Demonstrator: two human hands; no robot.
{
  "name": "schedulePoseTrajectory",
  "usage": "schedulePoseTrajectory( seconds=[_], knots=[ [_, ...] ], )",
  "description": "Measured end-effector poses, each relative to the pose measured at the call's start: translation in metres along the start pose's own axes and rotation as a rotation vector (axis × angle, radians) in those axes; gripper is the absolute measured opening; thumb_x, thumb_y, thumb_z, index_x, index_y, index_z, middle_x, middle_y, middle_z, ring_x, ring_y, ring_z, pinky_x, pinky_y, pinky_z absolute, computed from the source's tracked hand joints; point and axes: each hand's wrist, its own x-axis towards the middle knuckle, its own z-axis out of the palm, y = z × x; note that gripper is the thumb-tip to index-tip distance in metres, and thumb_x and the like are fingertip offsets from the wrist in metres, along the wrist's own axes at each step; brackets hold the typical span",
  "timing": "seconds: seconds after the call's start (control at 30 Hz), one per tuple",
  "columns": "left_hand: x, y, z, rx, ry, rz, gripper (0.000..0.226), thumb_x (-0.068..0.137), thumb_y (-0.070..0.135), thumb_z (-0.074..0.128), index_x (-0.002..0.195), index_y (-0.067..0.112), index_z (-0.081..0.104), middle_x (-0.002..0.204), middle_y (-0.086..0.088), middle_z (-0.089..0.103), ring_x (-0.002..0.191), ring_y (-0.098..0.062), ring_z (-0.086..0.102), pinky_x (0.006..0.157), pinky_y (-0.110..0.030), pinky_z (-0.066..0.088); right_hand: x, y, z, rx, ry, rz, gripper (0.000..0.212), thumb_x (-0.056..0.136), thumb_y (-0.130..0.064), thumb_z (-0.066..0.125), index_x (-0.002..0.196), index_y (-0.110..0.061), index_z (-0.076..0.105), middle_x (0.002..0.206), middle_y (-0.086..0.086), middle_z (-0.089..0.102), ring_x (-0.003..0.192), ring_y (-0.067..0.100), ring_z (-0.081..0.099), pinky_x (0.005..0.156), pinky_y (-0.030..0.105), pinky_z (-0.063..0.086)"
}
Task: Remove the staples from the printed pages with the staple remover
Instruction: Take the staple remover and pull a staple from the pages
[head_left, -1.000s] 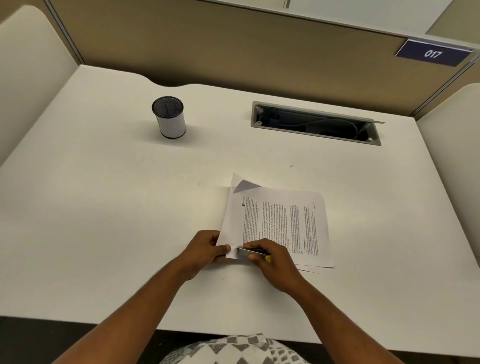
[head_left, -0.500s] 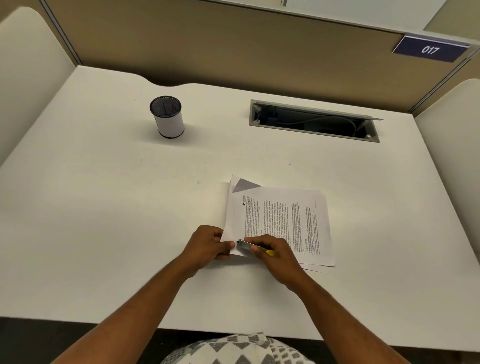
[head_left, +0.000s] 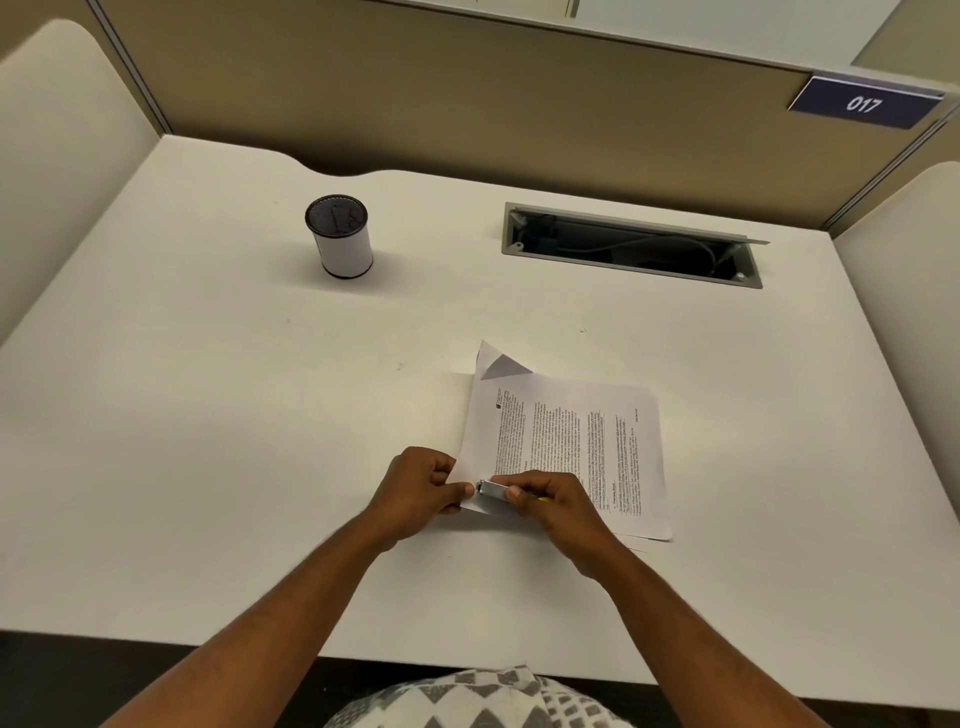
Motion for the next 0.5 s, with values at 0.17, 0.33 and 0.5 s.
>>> schedulePoseTrajectory(
  seconds=[0.17, 0.33, 0.5],
  knots=[
    [0.0003, 0.0026, 0.0017, 0.074, 0.036, 0.032, 0.018, 0.085, 0.009, 0.080, 0.095, -0.005, 0.074, 0.089, -0.025, 0.075, 0.090, -0.035, 0.076, 0.073, -0.034, 0.065, -0.0011, -0.0003, 0.0032, 0.025, 0.043, -0.001, 0.022, 0.097, -0.014, 0.069, 0.107, -0.027, 0.082, 0.109, -0.007, 0.079, 0.106, 0.009, 0.070, 0.092, 0.025, 0.050],
    [0.0029, 0.0050, 0.0017, 0.070, -0.016, 0.045, 0.018, 0.087, 0.010, 0.078, 0.089, 0.012, 0.060, 0.087, -0.007, 0.059, 0.081, -0.024, 0.068, 0.072, -0.028, 0.064, -0.0049, 0.0006, 0.0053, 0.201, 0.023, 0.073, 0.021, 0.095, -0.012, 0.069, 0.107, -0.023, 0.082, 0.107, 0.001, 0.080, 0.096, 0.010, 0.067, 0.083, 0.021, 0.049],
    [0.0005, 0.0052, 0.0049, 0.066, 0.003, 0.034, 0.015, 0.085, 0.006, 0.079, 0.098, 0.000, 0.076, 0.089, -0.014, 0.080, 0.084, -0.024, 0.078, 0.078, -0.040, 0.065, -0.0040, -0.0027, 0.0010, -0.155, 0.119, -0.148, 0.020, 0.094, -0.011, 0.072, 0.108, -0.022, 0.082, 0.104, -0.006, 0.077, 0.102, 0.008, 0.070, 0.091, 0.024, 0.054]
  ],
)
